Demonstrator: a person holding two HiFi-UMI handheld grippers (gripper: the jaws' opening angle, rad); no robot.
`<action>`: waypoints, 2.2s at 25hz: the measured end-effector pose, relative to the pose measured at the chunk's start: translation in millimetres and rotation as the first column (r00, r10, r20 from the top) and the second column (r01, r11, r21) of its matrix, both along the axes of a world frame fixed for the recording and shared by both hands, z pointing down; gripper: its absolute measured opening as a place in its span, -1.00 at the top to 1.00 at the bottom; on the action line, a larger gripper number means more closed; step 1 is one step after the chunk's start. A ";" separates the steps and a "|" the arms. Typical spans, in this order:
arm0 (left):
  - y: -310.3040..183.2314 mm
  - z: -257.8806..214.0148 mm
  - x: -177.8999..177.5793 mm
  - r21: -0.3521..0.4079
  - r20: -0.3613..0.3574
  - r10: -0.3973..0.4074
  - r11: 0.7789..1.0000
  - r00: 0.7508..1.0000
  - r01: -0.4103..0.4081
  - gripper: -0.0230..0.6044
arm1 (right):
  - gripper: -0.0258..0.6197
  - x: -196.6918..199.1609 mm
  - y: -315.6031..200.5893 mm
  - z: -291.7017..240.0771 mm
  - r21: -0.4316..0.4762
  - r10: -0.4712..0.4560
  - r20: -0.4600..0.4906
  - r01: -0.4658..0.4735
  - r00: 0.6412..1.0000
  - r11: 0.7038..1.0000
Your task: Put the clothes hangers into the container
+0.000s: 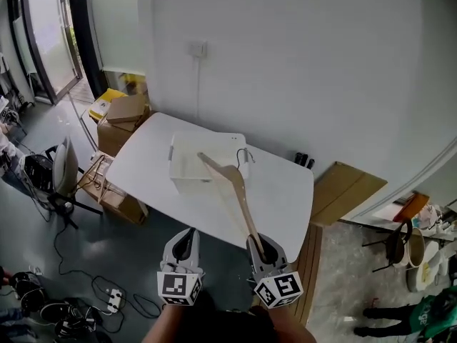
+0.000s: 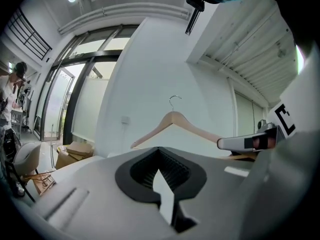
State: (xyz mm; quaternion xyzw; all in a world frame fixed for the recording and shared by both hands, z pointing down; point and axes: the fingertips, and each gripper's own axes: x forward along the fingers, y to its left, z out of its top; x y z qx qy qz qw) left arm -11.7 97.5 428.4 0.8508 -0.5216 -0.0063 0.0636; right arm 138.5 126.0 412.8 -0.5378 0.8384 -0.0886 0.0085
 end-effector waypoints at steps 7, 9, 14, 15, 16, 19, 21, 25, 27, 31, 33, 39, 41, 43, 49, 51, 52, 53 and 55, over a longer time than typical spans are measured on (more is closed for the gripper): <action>-54.2 7.3 -34.9 -0.011 0.001 0.044 0.999 0.999 -0.044 0.91 | 0.73 -31.0 -52.1 11.5 -0.028 0.048 -0.002 -0.048 0.999 0.998; -63.7 7.0 -40.3 -0.010 0.000 0.056 0.998 0.998 -0.056 0.91 | 0.73 -35.7 -60.6 11.1 -0.026 0.061 -0.005 -0.061 0.998 0.998; -80.6 4.0 -49.7 0.000 -0.006 0.073 0.997 0.997 -0.073 0.91 | 0.73 -45.4 -75.4 12.0 -0.029 0.081 -0.015 -0.081 0.997 0.996; -82.4 3.2 -51.1 0.001 -0.009 0.076 0.997 0.997 -0.076 0.91 | 0.73 -46.7 -77.3 12.2 -0.030 0.082 -0.018 -0.083 0.996 0.996; -84.1 2.8 -52.6 0.002 -0.010 0.079 0.997 0.997 -0.079 0.91 | 0.73 -48.1 -79.5 12.2 -0.031 0.083 -0.020 -0.084 0.996 0.996; -90.2 4.4 -57.3 -0.005 -0.012 0.079 0.997 0.997 -0.079 0.91 | 0.73 -52.4 -86.2 11.8 -0.034 0.078 -0.025 -0.079 0.997 0.996; -94.7 4.8 -58.4 -0.010 -0.016 0.077 0.997 0.997 -0.078 0.91 | 0.73 -53.7 -90.4 11.5 -0.037 0.071 -0.031 -0.072 0.997 0.997; -107.2 4.6 -60.9 -0.007 -0.013 0.076 0.997 0.997 -0.076 0.91 | 0.73 -54.8 -105.2 12.8 -0.040 0.061 -0.038 -0.062 0.997 0.997; -113.2 5.7 -63.7 -0.007 -0.009 0.069 0.998 0.998 -0.069 0.91 | 0.73 -55.4 -111.9 14.6 -0.045 0.057 -0.033 -0.058 0.998 0.997; -121.3 9.2 -64.7 -0.002 -0.009 0.052 0.999 0.999 -0.052 0.91 | 0.73 -52.9 -117.5 20.8 -0.050 0.040 -0.039 -0.042 0.998 0.998; -126.6 10.6 -63.8 0.001 -0.007 0.045 0.999 0.999 -0.045 0.91 | 0.73 -51.5 -122.8 23.0 -0.052 0.031 -0.040 -0.033 0.999 0.998; -146.2 12.5 -60.9 -0.001 -0.008 0.035 0.999 0.999 -0.035 0.91 | 0.73 -49.3 -142.8 29.4 -0.065 0.014 -0.043 -0.017 0.999 0.998; -153.3 14.6 -58.8 -0.002 -0.007 0.030 1.000 1.000 -0.030 0.91 | 0.73 -47.0 -149.5 32.8 -0.070 0.009 -0.042 -0.012 0.999 0.997; -160.4 18.5 -54.9 -0.011 -0.006 0.029 1.000 1.000 -0.029 0.91 | 0.73 -43.2 -155.9 36.9 -0.079 0.005 -0.041 -0.009 0.999 0.997; -182.1 23.4 -48.9 -0.027 0.000 0.028 0.999 1.000 -0.028 0.91 | 0.73 -39.2 -176.7 43.0 -0.099 -0.017 -0.051 0.012 0.999 0.995; -189.3 24.7 -47.1 -0.035 -0.002 0.026 0.999 1.000 -0.026 0.91 | 0.73 -37.7 -182.7 44.2 -0.108 -0.023 -0.050 0.017 0.998 0.994; -192.7 25.6 -46.3 -0.037 -0.003 0.025 0.999 1.000 -0.026 0.91 | 0.73 -37.4 -185.6 45.4 -0.113 -0.027 -0.051 0.021 0.998 0.993; -195.8 26.5 -45.7 -0.039 -0.003 0.026 0.999 1.000 -0.026 0.91 | 0.73 -37.9 -188.3 46.9 -0.117 -0.033 -0.053 0.027 0.998 0.993; -201.2 28.9 -45.0 -0.041 -0.002 0.026 0.999 1.000 -0.026 0.91 | 0.73 -39.8 -193.4 51.0 -0.127 -0.044 -0.058 0.036 0.997 0.991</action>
